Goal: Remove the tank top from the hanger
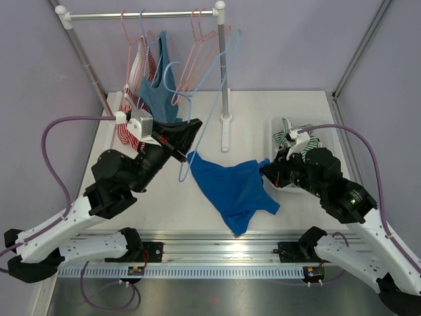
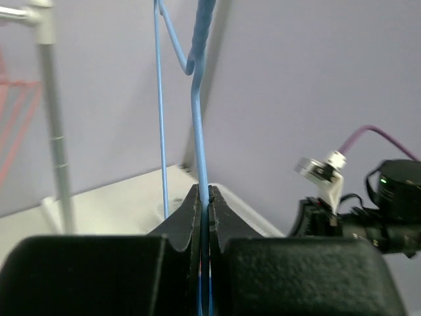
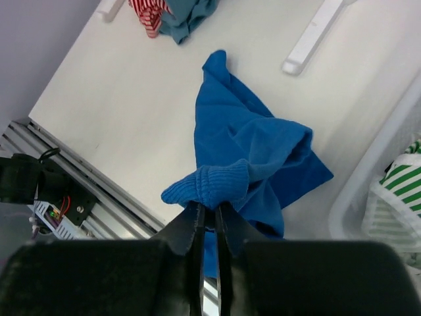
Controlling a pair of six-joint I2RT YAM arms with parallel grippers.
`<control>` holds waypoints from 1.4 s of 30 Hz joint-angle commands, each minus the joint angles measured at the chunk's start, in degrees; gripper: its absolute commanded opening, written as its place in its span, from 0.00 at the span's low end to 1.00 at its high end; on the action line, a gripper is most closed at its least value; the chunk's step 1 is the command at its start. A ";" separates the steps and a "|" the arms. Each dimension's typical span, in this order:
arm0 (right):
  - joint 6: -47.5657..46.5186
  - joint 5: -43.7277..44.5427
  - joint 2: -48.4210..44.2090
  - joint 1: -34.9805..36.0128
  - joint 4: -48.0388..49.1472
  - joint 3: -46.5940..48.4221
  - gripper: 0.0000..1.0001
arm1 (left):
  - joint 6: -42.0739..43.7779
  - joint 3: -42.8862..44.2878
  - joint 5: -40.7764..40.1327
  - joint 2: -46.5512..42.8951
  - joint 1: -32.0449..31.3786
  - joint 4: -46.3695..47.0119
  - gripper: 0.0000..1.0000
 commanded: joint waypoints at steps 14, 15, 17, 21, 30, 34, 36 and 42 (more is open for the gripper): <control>-3.43 -6.55 11.64 -0.16 3.02 -1.00 0.99 | -5.35 22.29 -15.62 2.49 14.74 -47.48 0.00; -3.43 -6.64 11.55 -0.16 3.37 -1.08 0.99 | -6.05 22.99 -8.10 4.93 17.85 -48.36 0.00; -3.26 -6.81 11.02 -0.16 3.37 -1.26 1.00 | -6.23 24.66 -2.95 7.32 23.47 -49.42 0.00; -3.26 -7.34 10.41 -0.16 3.28 -1.35 1.00 | -4.22 28.79 8.19 13.47 29.73 -48.37 0.00; -3.25 -9.10 9.97 -0.16 3.90 -2.31 1.00 | -3.95 53.70 21.31 35.70 39.85 -53.53 0.00; -3.61 -8.75 10.93 -0.16 3.64 -2.32 1.00 | -5.97 68.12 26.59 45.90 40.03 -56.80 0.00; -3.96 -8.57 11.46 -0.16 3.55 -2.40 0.99 | -7.10 73.42 25.65 51.24 40.03 -58.72 0.00; -4.22 -9.01 12.25 -0.24 3.28 -2.14 0.99 | -7.38 81.28 23.28 58.39 40.56 -56.82 0.00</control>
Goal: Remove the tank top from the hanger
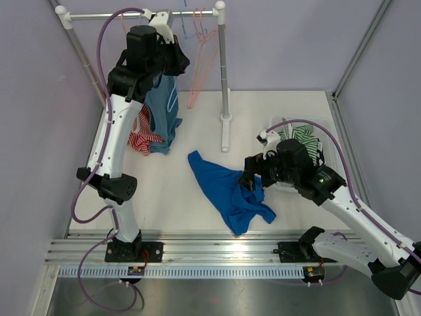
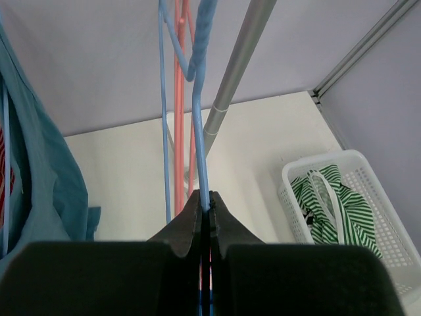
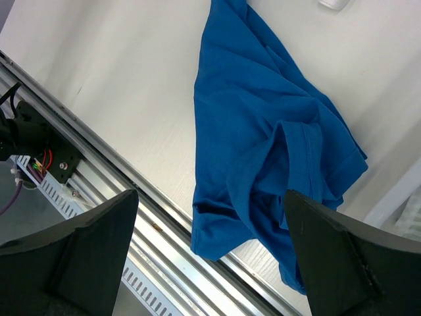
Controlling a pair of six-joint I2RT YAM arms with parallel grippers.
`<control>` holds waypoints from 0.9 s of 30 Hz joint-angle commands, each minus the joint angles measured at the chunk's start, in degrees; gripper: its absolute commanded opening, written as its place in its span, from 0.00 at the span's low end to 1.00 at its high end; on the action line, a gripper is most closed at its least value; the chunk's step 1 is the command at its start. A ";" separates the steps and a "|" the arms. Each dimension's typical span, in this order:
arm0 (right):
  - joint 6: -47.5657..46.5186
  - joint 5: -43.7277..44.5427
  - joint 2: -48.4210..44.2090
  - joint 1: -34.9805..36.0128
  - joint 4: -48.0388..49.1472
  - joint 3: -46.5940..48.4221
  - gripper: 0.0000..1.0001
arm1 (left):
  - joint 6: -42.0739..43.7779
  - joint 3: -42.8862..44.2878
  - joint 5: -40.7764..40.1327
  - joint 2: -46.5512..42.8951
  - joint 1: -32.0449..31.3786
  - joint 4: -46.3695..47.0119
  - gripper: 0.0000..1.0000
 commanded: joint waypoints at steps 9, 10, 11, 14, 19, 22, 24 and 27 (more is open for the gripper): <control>-0.92 -1.73 0.96 -0.16 2.24 -0.13 0.99 | 0.90 -0.20 -0.76 4.36 2.14 12.07 0.00; -0.92 -1.74 1.13 -0.16 2.32 -0.39 0.99 | 0.98 -0.20 -0.76 4.71 2.23 12.69 0.00; -0.92 -1.74 1.22 -0.16 2.67 -0.48 1.00 | 0.90 -0.12 -0.76 5.41 2.49 13.04 0.00; -0.75 -2.17 1.83 -0.16 3.11 -0.75 1.00 | 0.28 0.76 -0.06 7.08 2.93 14.10 0.00; -0.31 -2.35 2.27 -0.24 4.34 -1.45 0.99 | 0.28 -0.72 0.99 9.81 3.02 13.22 0.00; -0.04 -1.12 2.80 -0.24 4.96 -1.98 1.00 | 0.45 -3.45 1.61 8.49 2.93 12.87 0.00; 0.48 0.19 3.94 -0.24 5.66 -2.24 1.00 | 0.81 -5.73 1.43 7.53 2.84 12.78 0.00; 2.59 2.99 6.66 -0.07 7.50 -2.94 1.00 | 1.16 -7.76 2.39 5.77 2.67 12.60 0.14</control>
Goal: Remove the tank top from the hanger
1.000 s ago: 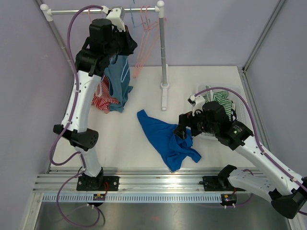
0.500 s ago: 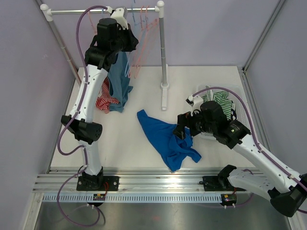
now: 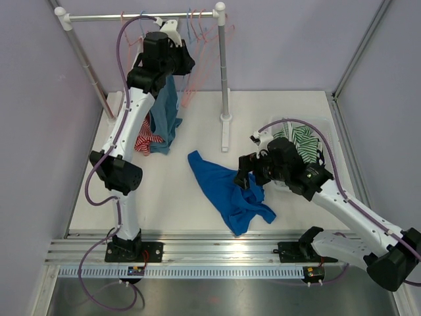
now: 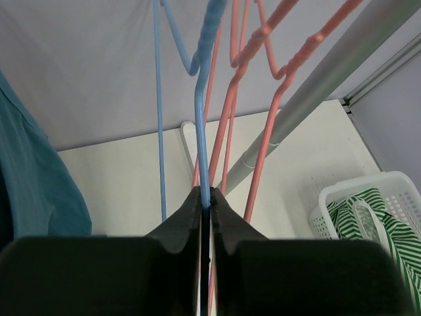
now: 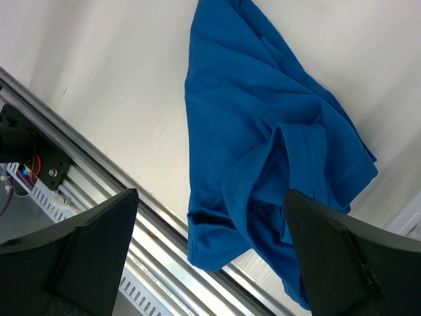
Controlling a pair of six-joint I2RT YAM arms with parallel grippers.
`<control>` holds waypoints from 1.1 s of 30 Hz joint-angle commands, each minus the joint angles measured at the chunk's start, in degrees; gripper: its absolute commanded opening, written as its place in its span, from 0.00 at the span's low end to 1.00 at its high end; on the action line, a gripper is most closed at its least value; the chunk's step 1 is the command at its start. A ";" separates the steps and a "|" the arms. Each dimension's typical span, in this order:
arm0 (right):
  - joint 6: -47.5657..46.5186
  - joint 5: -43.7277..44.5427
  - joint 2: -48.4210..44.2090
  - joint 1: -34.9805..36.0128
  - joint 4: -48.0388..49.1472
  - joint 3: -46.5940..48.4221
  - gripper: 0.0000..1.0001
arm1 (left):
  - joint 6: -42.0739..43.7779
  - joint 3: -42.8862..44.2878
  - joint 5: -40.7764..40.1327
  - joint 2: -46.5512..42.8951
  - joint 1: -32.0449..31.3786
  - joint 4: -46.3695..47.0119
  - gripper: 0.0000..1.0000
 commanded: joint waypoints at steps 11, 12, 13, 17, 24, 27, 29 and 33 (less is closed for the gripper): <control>4.14 16.48 24.83 4.22 8.18 3.57 1.00 | 2.08 -8.22 -0.73 -14.33 -1.43 -2.02 0.80; 4.14 17.00 27.63 4.39 8.36 4.09 0.99 | 2.08 -9.71 -1.00 -15.66 -1.43 -1.67 0.90; 4.05 17.53 29.22 4.48 8.10 4.36 1.00 | 2.08 -12.07 -1.00 -17.33 -1.43 -1.49 0.99; 6.50 23.66 40.64 5.97 4.59 7.43 1.00 | 1.73 -21.49 -1.53 -27.35 -1.87 0.61 0.99; 10.11 27.55 46.55 10.28 4.32 7.97 0.76 | -1.51 -40.38 -9.61 -46.94 -3.01 4.48 0.99; 9.41 27.20 44.98 10.28 5.46 7.62 0.10 | -3.71 -50.56 -13.82 -56.43 -3.10 4.66 0.99; 9.15 29.38 40.26 10.37 5.55 7.00 0.00 | -4.85 -55.67 -15.94 -63.29 -3.10 5.01 0.99; 6.87 35.27 29.35 10.28 1.96 8.40 0.00 | -6.09 -66.91 -18.05 -72.09 -3.10 3.08 0.99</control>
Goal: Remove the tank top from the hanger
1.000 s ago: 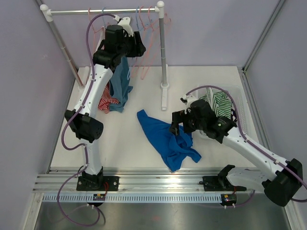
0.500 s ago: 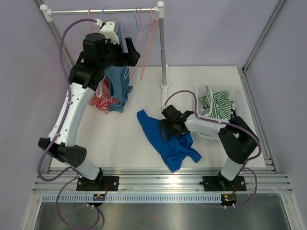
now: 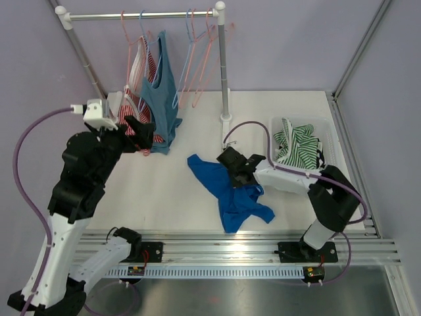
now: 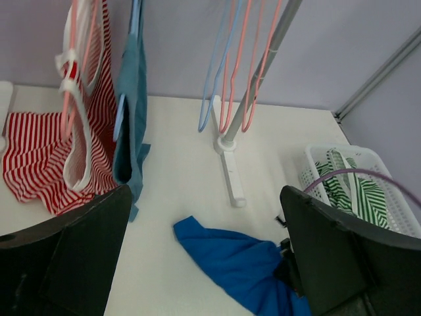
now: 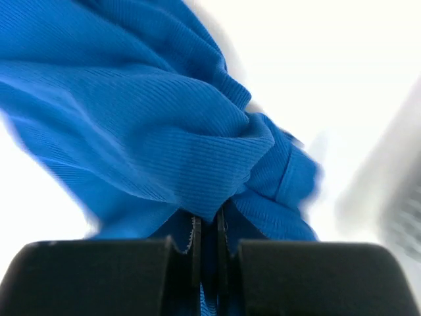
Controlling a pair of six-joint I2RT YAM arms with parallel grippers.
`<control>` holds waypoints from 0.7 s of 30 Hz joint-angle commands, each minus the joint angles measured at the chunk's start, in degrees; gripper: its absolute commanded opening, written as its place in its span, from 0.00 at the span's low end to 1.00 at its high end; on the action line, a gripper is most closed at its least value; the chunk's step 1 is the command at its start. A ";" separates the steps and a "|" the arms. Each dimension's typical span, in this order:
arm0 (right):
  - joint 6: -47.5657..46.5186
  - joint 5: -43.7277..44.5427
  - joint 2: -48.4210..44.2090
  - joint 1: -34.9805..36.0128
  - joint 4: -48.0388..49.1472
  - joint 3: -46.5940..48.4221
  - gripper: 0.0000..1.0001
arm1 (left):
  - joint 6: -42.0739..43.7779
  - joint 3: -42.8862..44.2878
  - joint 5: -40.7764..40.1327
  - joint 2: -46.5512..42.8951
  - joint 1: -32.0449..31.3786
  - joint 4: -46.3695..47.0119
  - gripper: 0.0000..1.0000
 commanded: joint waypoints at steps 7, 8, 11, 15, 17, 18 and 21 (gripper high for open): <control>-4.60 16.49 -22.14 -7.96 -14.96 11.22 0.00 | -2.42 -11.44 -3.17 -11.69 -0.10 -4.43 0.99; -5.13 17.80 -24.06 -9.27 -15.50 13.15 0.00 | -1.37 -11.52 -3.08 -11.86 -0.10 -5.23 0.99; -8.30 18.34 -26.71 -15.33 -15.24 16.58 0.00 | 0.30 -11.87 -4.39 -12.66 -0.10 -7.43 0.99; -12.33 19.48 -26.89 -24.12 -14.63 20.81 0.00 | 2.50 -15.29 -4.74 -14.59 -0.10 -7.08 0.99; -12.96 20.01 -27.50 -28.87 -12.44 21.69 0.00 | 2.68 -16.79 -5.54 -15.99 -0.10 -6.12 0.99; -13.22 19.84 -27.77 -30.54 -10.16 21.69 0.00 | 2.68 -18.45 -5.71 -16.35 -0.10 -5.07 0.99; -12.52 16.33 -28.04 -36.35 -7.33 23.27 0.00 | 3.03 -19.61 -5.80 -16.70 -0.02 -4.27 0.99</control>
